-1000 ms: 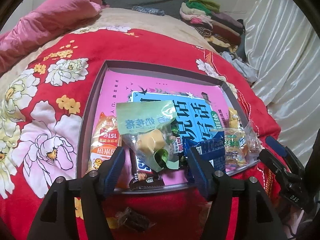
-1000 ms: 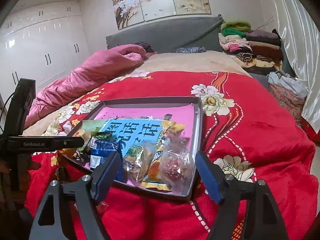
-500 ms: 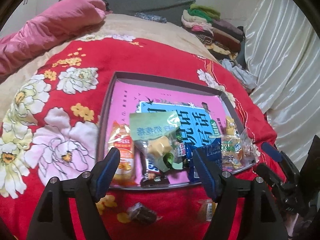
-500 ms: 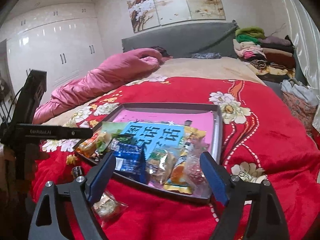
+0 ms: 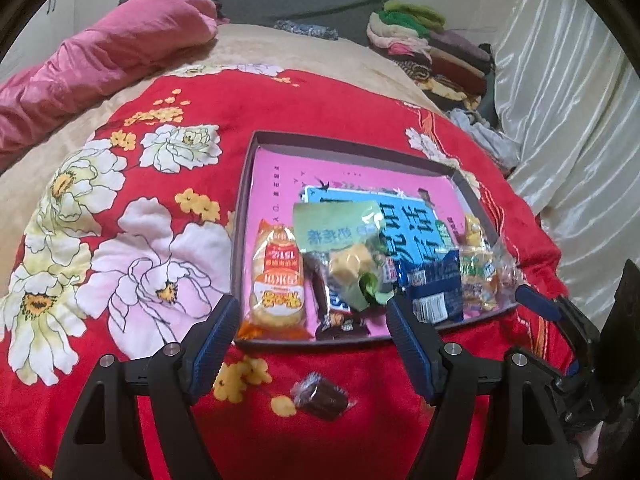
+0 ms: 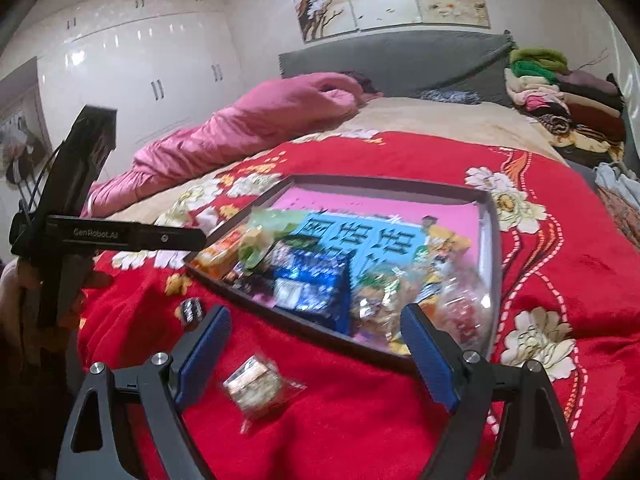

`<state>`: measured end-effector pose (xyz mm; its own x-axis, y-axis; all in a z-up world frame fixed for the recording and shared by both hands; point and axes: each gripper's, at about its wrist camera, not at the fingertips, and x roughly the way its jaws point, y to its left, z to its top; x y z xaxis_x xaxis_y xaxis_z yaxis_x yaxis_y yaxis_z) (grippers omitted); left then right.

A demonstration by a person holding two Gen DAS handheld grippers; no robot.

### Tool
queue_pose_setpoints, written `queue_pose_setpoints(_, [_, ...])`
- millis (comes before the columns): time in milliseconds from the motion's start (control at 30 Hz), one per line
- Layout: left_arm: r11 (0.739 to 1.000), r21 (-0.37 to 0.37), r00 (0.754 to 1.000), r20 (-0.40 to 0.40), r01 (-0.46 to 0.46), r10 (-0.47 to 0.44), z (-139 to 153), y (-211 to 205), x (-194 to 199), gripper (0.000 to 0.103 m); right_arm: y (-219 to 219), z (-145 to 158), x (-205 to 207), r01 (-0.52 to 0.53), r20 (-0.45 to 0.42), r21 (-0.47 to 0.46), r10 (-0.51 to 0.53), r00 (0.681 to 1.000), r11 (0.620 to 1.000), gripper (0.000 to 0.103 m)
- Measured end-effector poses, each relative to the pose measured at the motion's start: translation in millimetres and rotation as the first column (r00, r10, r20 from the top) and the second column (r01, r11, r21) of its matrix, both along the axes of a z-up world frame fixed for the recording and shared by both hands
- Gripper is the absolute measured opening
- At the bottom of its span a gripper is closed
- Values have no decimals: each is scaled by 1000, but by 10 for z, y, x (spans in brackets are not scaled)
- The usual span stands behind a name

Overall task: Organize snacks
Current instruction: 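Grasp the dark chocolate piece with the left tool while the right tool grasps the wafer cake packet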

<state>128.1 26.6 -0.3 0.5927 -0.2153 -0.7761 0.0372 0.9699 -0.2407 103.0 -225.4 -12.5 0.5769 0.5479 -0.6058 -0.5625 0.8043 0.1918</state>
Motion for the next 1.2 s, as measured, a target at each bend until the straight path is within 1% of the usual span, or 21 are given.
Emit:
queue_pose_setpoints(133, [999,28,1000,-7,15,-15,-23,-1,-78,77,114,-36,-77,-50,-12,-22,50,999,998,86])
queue_pose_setpoints(233, [999,33,1000,-16,23,-22,-46,7,-124,77,199,-90,-130,-89,-32,-42,88,996,995,86])
queue_pose_setpoints(300, [999,45,999,-23,30,-29,-74,7,-154,77,268,-145,-162,-115,-42,-74,112,993,991,86])
queue_pose_setpoints(500, [997,62,997,-60,47,-43,-198,11,-216,77,400,-288,-182,-156,-70,-148,147,987,977,86])
queue_pose_setpoints(733, [995,72,993,-98,75,-67,-346,-38,-264,77,550,-443,-183,-211,-102,-199,194,976,957,86])
queue_pose_setpoints(867, [994,68,990,-113,87,-79,-404,-65,-265,77,628,-518,-180,-224,-90,-262,208,974,939,86])
queue_pose_setpoints(1000, [992,68,988,-120,105,-96,-433,-101,-271,77,672,-553,-177,-235,-76,-293,223,972,927,86])
queue_pose_setpoints(1133, [990,80,986,-128,114,-103,-473,-130,-273,77,699,-585,-172,-237,-76,-310,225,971,921,81])
queue_pose_setpoints(1200, [989,90,987,-126,113,-102,-492,-141,-278,77,690,-591,-162,-234,-80,-307,220,972,922,74])
